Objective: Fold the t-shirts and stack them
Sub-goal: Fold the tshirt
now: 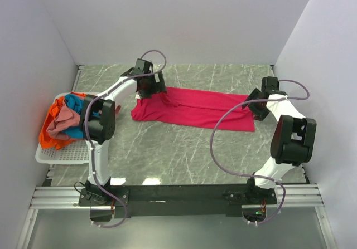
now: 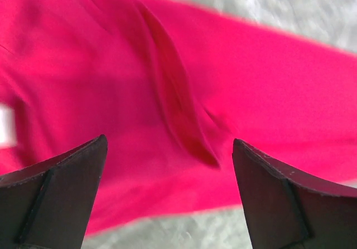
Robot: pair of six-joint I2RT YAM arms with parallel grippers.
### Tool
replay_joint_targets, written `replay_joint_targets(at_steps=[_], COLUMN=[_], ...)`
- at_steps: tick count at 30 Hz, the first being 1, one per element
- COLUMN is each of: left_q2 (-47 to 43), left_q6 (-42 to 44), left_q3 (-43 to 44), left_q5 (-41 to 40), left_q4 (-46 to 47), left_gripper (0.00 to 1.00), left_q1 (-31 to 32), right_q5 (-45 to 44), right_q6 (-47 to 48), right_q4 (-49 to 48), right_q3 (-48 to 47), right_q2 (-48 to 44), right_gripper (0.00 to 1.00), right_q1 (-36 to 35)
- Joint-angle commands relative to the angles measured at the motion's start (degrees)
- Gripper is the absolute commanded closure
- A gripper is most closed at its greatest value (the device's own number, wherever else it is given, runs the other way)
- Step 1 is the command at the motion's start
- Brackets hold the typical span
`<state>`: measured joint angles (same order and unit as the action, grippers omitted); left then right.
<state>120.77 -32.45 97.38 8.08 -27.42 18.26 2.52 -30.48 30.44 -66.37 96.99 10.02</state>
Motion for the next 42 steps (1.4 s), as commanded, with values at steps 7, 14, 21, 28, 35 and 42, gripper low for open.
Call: replay_joint_targets(at_steps=[7, 14, 21, 28, 35, 42], left_q2=[-0.2, 10.26, 14.84, 15.47, -4.37, -15.22], left_q6=[-4.56, -2.8, -1.48, 2.82, 0.74, -2.97], left_q3=[-1.51, 10.01, 17.22, 21.54, -1.19, -16.96], left_q5=[5.89, 7.21, 13.35, 16.37, 11.61, 0.02], left_q4=[6.24, 6.15, 15.63, 13.62, 19.66, 16.88], left_gripper=[0.01, 0.01, 0.01, 0.01, 0.01, 0.0], left_q1=[6.79, 6.79, 7.14, 7.58, 7.67, 6.97], right_q5=[2.22, 2.05, 2.05, 2.57, -4.41, -3.32], right_q6=[1.74, 2.18, 2.44, 2.53, 7.26, 6.4], right_q4=[-1.61, -1.17, -1.17, -2.04, -0.47, 2.78], right_q3=[4.14, 5.2, 5.29, 3.53, -6.74, -25.01], right_q2=[-4.62, -6.81, -7.78, -7.08, 0.2, 15.58], right_gripper=[0.23, 0.23, 0.23, 0.23, 0.23, 0.22], right_q1=[0.26, 0.26, 0.35, 0.26, -5.96, -9.76])
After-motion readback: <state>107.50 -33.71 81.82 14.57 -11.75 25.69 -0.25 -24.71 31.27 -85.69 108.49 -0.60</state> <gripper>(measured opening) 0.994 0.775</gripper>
